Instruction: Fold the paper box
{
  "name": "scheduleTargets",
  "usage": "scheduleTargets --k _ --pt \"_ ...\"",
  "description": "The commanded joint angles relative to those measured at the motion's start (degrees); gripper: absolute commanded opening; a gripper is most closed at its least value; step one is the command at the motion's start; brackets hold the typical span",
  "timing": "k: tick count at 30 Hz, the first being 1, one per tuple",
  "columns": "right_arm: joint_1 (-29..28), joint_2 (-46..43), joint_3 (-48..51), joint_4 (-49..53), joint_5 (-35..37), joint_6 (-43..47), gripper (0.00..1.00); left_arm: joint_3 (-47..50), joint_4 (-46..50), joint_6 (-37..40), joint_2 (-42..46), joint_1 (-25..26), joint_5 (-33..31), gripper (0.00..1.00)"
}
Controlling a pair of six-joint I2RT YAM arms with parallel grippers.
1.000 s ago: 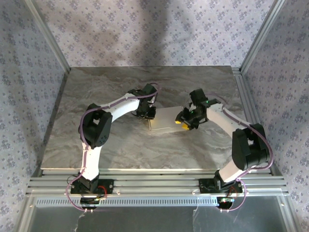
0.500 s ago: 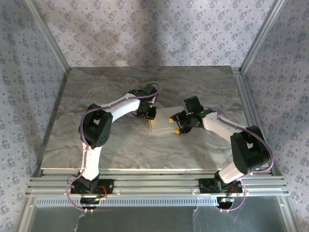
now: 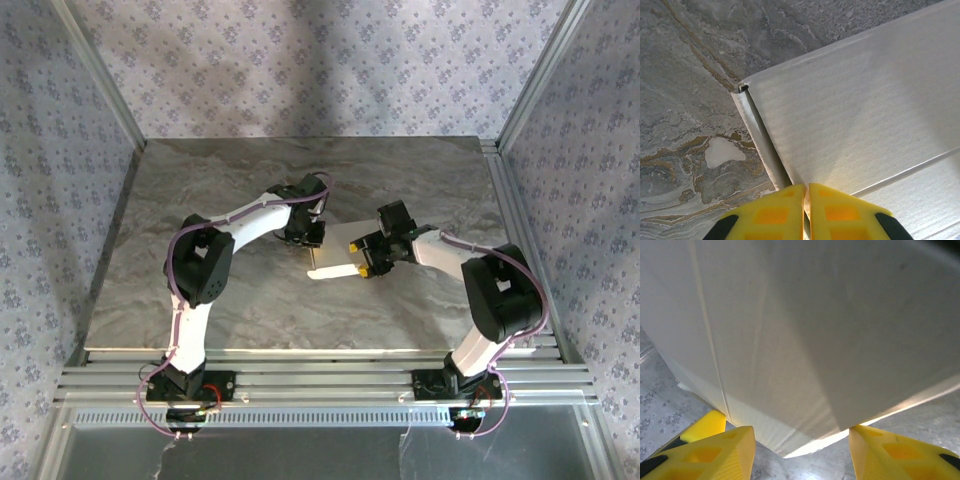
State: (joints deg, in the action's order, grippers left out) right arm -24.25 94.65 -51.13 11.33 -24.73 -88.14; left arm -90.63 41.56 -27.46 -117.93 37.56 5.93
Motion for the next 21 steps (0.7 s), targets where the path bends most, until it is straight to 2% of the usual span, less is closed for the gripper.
scheduleTargets --k 1,3,8,13,16,21 --pt "0.17 2.77 0.99 -1.97 1.97 -0.47 0.55 -1.21 2.36 0.13 -2.10 0.42 1.19 0.10" --pt "0.26 3.49 1.58 -3.28 2.01 -0.54 0.54 -1.39 2.48 0.15 -2.22 0.41 1.27 0.10" --pt "0.19 3.46 2.52 -5.59 3.34 -0.72 0.43 -1.57 2.56 0.37 -2.39 0.47 1.53 0.10" --pt "-0.04 3.92 3.16 -5.03 4.43 -0.15 0.24 -1.83 2.65 0.57 -2.48 0.49 1.75 0.10" --pt "-0.10 3.90 3.59 -5.05 4.47 -0.28 0.18 -2.05 2.60 0.48 -1.43 0.45 1.89 0.10" --pt "-0.25 2.34 2.42 -1.97 5.90 0.46 0.12 -2.80 3.03 -1.91 3.14 0.32 0.96 0.24"
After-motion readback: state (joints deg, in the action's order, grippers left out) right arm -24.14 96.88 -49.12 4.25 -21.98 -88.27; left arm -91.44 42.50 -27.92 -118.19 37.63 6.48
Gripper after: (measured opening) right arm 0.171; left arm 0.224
